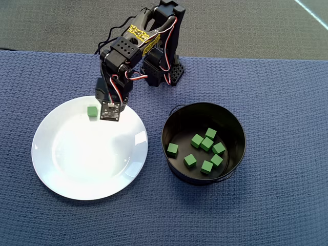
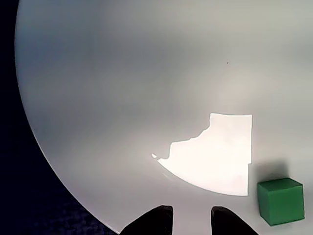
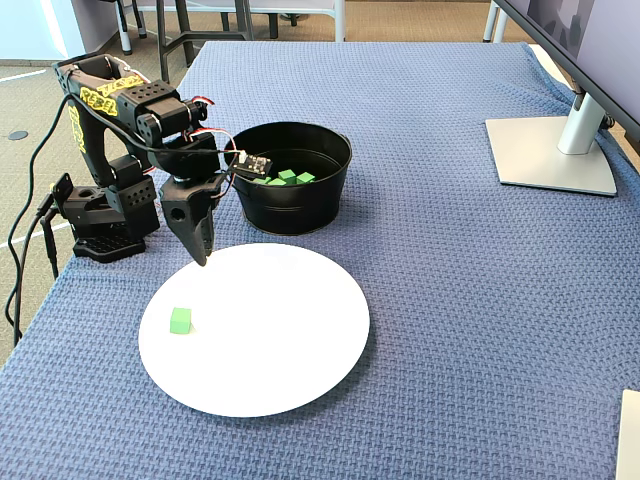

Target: Pick up the green cubes from the white plate and place them in the black recipient

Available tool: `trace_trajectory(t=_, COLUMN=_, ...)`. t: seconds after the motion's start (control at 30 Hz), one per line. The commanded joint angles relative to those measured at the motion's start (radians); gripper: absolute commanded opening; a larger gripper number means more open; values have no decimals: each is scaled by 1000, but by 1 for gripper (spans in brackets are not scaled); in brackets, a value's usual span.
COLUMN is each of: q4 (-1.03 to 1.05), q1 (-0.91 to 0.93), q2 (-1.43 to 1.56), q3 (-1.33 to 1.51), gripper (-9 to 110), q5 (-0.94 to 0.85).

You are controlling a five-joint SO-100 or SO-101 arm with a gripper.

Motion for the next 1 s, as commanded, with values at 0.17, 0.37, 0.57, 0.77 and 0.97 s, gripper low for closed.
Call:
trace_trajectory(t=0.17, q4=-114, q1=31, q2=-40, q3=-20, gripper=0, q5=-40)
trace_trajectory(t=0.37, q4=-143, q1=75, q2=-80, q3=-25, gripper=11, q5=-66)
trace_trajectory(t=0.57, q4=-89, q1=144, q2=-98, q3=-77, gripper=20, q5=-137)
trace_trajectory(t=0.77, q4=-104, q1=210, q2=-92, q3=-75, gripper=31, q5=-209)
trace_trajectory(t=0.97, q4=-155, q1=265, q2=-153, q3=-103, gripper=35, q5=-241)
